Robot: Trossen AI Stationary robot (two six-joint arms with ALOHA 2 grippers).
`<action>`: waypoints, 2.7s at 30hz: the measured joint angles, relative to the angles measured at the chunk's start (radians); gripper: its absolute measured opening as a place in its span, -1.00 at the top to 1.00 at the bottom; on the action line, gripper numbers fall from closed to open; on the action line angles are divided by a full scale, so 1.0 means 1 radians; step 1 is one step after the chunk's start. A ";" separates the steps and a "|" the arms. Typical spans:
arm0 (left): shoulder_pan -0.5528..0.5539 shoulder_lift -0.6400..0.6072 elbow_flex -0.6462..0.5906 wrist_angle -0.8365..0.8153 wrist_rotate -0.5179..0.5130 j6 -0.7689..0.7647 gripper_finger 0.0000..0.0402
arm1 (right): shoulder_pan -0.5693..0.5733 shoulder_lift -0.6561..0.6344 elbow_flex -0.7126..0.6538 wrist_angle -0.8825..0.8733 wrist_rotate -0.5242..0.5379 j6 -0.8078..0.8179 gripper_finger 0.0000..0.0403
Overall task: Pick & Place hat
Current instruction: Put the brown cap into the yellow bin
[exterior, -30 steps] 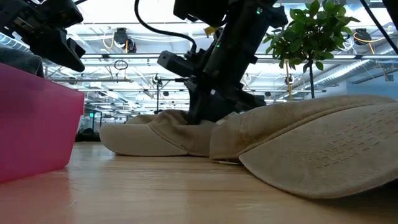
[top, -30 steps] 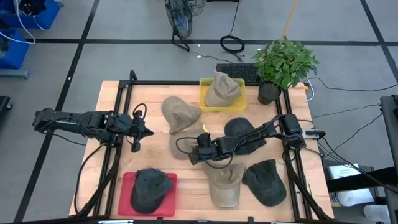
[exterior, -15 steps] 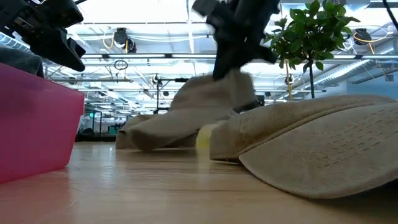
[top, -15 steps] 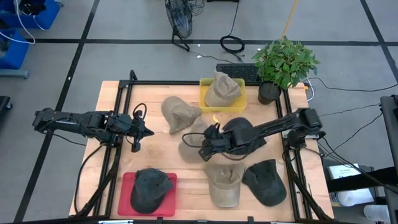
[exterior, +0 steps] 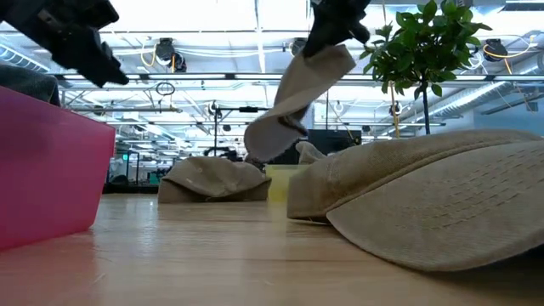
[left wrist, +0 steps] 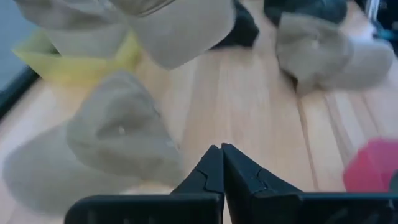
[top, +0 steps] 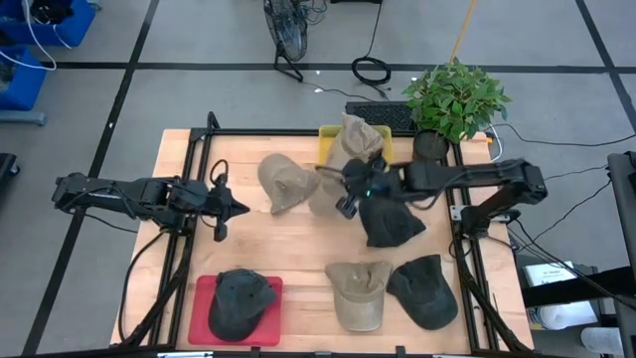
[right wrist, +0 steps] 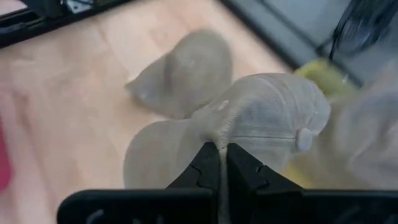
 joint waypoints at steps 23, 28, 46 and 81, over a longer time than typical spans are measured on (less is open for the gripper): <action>0.061 0.194 0.000 0.119 -0.144 -0.161 0.98 | -0.510 -0.006 -0.079 0.362 -0.158 -0.667 1.00; 0.068 0.236 0.001 0.171 -0.145 -0.162 0.98 | -0.522 -0.006 -0.261 0.538 -0.134 -0.674 1.00; 0.108 0.245 0.001 0.195 -0.126 -0.132 0.98 | -0.514 -0.059 -0.501 0.778 0.114 -0.797 1.00; 0.113 0.245 0.001 0.195 -0.123 -0.136 0.98 | -0.392 -0.065 -0.529 0.468 0.024 -0.553 0.70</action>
